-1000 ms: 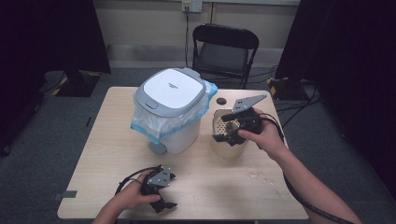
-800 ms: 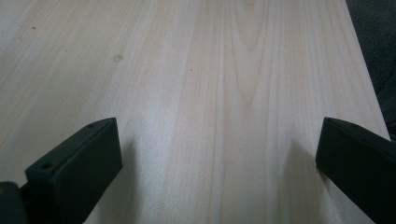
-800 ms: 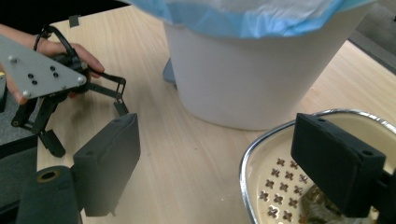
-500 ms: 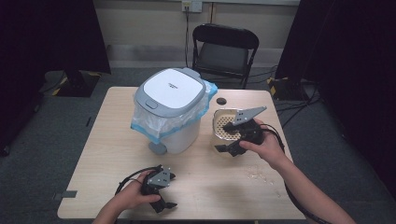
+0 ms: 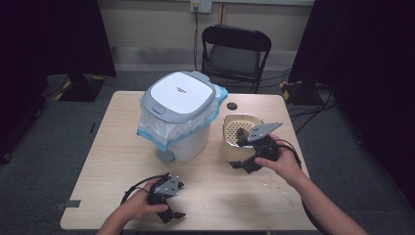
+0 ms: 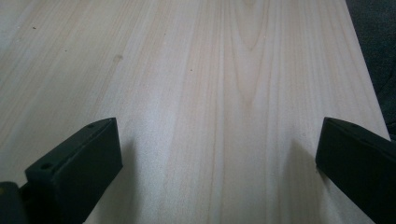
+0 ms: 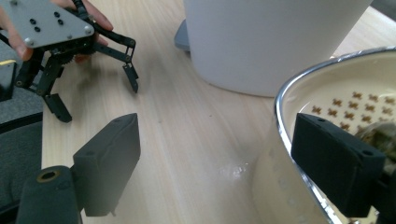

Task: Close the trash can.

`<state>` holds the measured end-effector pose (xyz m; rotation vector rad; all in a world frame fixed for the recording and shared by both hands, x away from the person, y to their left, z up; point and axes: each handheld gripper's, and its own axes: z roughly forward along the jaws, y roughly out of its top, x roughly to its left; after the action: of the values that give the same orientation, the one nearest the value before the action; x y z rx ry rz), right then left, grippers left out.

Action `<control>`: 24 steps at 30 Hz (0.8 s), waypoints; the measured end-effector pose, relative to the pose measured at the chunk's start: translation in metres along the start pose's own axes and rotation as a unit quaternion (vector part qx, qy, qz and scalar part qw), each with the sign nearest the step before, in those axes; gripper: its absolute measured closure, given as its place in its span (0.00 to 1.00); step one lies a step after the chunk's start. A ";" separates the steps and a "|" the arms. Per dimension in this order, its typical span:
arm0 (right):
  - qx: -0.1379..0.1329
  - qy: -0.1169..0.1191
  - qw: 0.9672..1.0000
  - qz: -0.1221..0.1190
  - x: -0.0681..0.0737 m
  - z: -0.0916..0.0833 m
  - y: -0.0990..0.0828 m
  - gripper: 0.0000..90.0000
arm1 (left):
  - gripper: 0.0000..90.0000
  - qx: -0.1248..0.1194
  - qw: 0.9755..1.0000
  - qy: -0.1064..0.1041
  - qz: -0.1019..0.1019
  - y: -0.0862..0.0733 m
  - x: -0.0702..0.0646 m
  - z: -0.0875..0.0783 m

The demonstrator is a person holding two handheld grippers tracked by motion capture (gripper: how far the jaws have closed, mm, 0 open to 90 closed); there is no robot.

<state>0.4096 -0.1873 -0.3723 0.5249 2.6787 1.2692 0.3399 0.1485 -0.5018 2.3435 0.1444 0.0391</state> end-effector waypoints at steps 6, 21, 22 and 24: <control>0.008 0.004 1.000 -0.001 0.003 0.000 -0.014 0.17 | 0.00 0.000 1.000 0.000 0.000 0.000 0.000 0.000; 0.013 0.013 1.000 0.009 0.008 0.006 -0.048 0.17 | 0.00 0.000 1.000 0.000 0.000 0.000 0.000 0.000; 0.014 0.013 1.000 0.011 0.008 0.007 -0.050 0.17 | 0.00 0.000 1.000 0.000 0.000 0.000 0.000 0.000; 0.015 0.014 1.000 0.012 0.009 0.009 -0.053 0.17 | 0.00 0.000 1.000 0.000 0.000 0.000 0.000 0.000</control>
<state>0.3901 -0.2081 -0.4187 0.5485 2.7274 1.2534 0.3399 0.1485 -0.5018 2.3433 0.1442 0.0391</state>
